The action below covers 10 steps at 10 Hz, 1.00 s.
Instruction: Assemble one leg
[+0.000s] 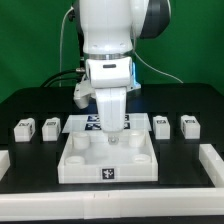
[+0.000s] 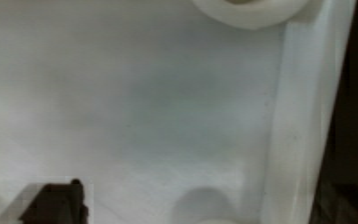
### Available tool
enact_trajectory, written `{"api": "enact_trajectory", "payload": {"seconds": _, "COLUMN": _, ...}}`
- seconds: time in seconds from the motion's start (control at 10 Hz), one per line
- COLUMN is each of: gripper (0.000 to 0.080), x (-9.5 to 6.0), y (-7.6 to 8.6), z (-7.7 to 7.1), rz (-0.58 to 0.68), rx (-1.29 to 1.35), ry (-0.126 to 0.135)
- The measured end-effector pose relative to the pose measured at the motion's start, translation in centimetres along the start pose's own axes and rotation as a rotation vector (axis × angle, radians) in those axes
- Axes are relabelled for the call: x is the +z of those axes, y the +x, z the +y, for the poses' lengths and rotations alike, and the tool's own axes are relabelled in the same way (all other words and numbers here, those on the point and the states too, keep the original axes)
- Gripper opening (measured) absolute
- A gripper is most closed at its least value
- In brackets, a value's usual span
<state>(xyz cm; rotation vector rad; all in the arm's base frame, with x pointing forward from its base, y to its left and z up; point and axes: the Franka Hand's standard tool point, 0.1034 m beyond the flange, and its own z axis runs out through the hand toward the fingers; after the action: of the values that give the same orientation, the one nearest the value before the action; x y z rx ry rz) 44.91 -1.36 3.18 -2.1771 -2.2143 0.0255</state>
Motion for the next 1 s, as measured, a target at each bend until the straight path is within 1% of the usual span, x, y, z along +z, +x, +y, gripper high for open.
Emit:
{"api": "enact_trajectory", "payload": {"seconds": 0.5, "gripper": 0.065, "x": 1.6, "y": -1.1, "z": -0.7, "rz": 0.009, "rx": 0.026, "ry": 0.014}}
{"api": "enact_trajectory", "payload": {"seconds": 0.8, "gripper": 0.064, "x": 1.8, "y": -1.2, "z": -0.8, "rz": 0.01, "rx": 0.032, "ry": 0.018}}
{"api": "enact_trajectory", "payload": {"seconds": 0.9, "gripper": 0.0473, "x": 1.8, "y": -1.2, "z": -0.8, "rz": 0.01, "rx": 0.032, "ry": 0.019}}
{"api": "enact_trajectory", "payload": {"seconds": 1.0, "gripper": 0.0325, "x": 1.8, "y": -1.2, "z": -0.8, "rz": 0.01, "rx": 0.032, "ry": 0.019}}
